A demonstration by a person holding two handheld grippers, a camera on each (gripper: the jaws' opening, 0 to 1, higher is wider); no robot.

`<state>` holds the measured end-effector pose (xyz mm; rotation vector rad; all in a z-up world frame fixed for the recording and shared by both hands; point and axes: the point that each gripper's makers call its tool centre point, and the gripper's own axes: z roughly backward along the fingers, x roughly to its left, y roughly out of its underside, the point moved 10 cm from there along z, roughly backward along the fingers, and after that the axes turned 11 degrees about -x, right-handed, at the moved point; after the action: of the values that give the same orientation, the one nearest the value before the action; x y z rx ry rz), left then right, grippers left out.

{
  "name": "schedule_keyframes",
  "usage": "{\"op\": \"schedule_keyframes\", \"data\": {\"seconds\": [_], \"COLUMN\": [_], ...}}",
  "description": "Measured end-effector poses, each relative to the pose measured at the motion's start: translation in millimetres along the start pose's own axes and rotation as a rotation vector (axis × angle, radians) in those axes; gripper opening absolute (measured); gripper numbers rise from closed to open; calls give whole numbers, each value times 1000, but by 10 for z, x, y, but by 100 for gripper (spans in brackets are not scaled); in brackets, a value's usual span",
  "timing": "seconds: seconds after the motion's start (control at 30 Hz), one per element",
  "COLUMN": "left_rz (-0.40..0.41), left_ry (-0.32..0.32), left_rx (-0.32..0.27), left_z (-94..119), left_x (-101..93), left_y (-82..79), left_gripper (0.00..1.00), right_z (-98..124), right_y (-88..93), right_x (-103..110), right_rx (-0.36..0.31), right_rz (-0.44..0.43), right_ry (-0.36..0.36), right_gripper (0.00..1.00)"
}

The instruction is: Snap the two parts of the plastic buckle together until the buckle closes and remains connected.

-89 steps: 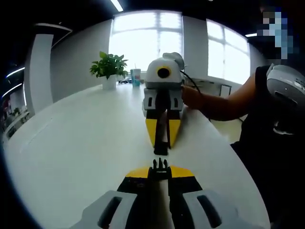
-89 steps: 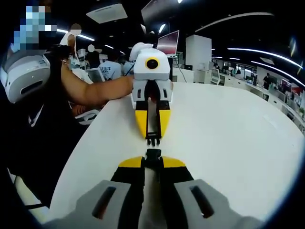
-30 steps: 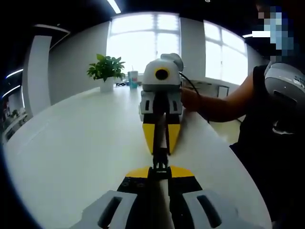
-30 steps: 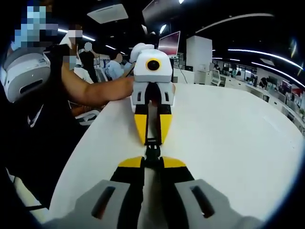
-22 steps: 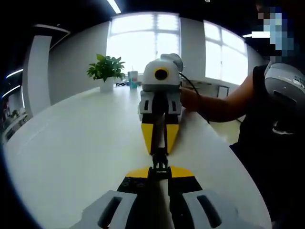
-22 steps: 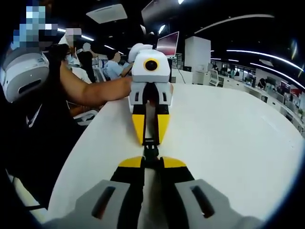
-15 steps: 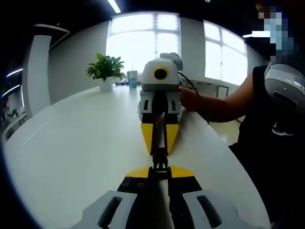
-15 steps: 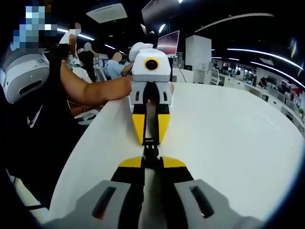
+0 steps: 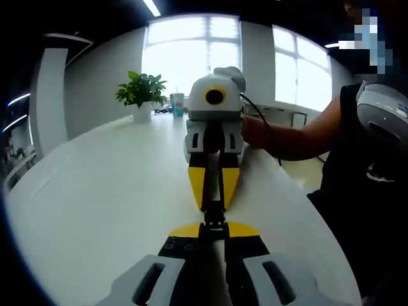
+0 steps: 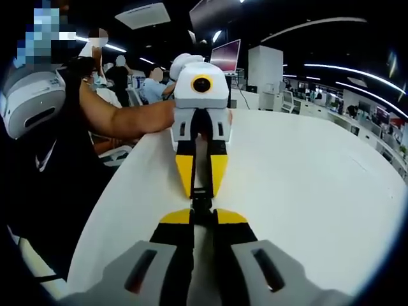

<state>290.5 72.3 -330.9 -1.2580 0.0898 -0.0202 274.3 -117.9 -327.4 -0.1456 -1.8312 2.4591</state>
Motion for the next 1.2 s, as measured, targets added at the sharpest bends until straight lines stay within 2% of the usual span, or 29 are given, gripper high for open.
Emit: {"op": "schedule_keyframes", "data": {"seconds": [0.2,0.77,0.87,0.9,0.93,1.2], "left_rz": [12,3,5,-2,-7,-4], "left_ry": [8,-18,-14,13,-7,-5], "left_rx": [-2,10,0,-7,4,-4], "left_z": [12,4,-9,-38,1,37], "left_x": [-5,-26,-28,-48,-55,-76], "left_y": [11,-7,-3,-21,-30,-33], "left_gripper": [7,6,6,6,6,7], "right_z": [-14,-23,-53,-60,-60,-37], "right_y": [-1,-9,-14,-21,-30,-10], "right_x": [2,26,37,50,46,22], "right_rx": [-1,8,5,19,11,4], "right_rz": [-14,-28,-26,-28,-17,-23], "right_ry": [-4,18,17,13,9,10], "right_gripper": [7,7,7,7,7,8]}}
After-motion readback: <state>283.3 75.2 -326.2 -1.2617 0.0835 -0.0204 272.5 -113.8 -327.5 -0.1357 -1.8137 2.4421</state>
